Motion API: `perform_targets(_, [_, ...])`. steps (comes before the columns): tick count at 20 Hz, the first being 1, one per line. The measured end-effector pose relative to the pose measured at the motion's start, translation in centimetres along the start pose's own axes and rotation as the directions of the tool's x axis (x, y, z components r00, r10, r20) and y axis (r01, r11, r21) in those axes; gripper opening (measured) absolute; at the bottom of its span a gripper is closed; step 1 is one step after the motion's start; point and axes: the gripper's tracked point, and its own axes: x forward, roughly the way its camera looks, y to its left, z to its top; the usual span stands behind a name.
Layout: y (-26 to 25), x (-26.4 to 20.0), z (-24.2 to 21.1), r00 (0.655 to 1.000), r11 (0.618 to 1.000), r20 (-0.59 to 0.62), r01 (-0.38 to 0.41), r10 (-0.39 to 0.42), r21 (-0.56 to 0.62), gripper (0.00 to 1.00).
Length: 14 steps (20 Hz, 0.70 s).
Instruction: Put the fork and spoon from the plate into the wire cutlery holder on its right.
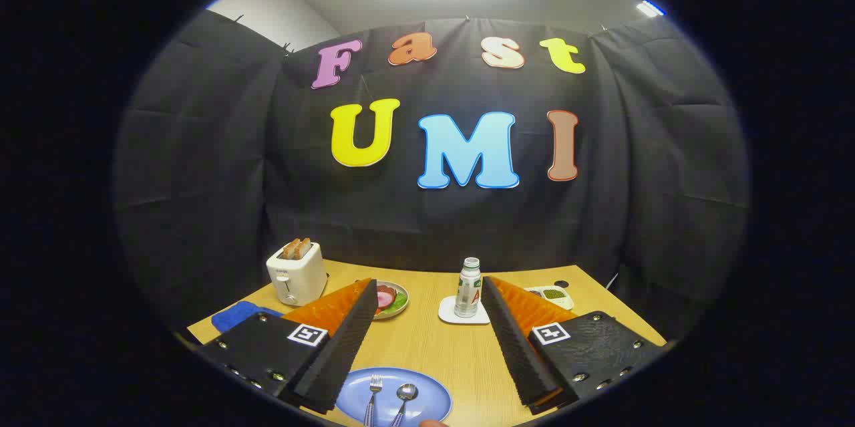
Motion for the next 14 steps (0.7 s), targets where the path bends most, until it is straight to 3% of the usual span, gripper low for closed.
perform_targets(14, [0.1, -0.4, -1.2, 1.0, 1.0, -0.029, 0.012, -0.012, -0.007, 0.96])
